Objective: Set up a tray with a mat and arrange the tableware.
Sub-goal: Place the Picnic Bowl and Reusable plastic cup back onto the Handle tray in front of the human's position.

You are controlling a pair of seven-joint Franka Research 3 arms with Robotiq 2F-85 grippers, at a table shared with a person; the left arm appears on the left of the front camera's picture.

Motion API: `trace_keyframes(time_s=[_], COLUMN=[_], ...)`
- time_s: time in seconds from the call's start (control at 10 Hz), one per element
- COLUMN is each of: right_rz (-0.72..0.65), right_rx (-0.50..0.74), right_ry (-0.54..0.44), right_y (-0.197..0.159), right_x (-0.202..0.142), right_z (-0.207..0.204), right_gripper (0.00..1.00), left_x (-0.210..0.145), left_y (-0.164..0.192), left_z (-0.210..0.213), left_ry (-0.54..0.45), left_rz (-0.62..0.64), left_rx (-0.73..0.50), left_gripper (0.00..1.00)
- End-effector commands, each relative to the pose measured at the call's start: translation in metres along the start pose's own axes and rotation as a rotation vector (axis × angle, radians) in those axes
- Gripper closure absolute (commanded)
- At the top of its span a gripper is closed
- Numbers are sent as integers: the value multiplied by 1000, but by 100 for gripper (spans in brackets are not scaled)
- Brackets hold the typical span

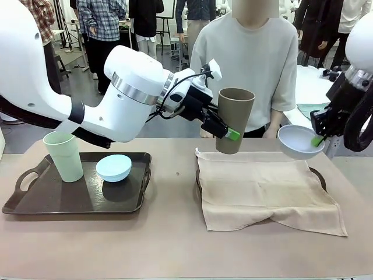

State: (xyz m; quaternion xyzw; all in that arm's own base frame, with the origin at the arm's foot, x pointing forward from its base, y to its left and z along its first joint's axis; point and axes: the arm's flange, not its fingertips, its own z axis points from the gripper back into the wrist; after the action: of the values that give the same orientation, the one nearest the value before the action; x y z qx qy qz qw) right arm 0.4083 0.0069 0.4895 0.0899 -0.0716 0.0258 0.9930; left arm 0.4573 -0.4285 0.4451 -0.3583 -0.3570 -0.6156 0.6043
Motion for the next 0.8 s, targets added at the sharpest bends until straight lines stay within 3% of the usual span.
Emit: trace_keyframes(time_s=[0.0,0.4,0.7], right_rz=[-12,-22,-24], right_rx=[2,6,-11], right_ry=[44,29,-6], right_y=[-15,-28,-33], right_x=[11,15,20], right_z=[-39,-82,-109], right_gripper=[96,96,96], left_x=[-45,-86,-94], left_y=[3,9,15], left_z=[-26,-65,-82], left_ry=[-42,-6,-34], left_rz=[-36,-45,-105], left_rx=[10,-53,-45], left_gripper=[16,16,16])
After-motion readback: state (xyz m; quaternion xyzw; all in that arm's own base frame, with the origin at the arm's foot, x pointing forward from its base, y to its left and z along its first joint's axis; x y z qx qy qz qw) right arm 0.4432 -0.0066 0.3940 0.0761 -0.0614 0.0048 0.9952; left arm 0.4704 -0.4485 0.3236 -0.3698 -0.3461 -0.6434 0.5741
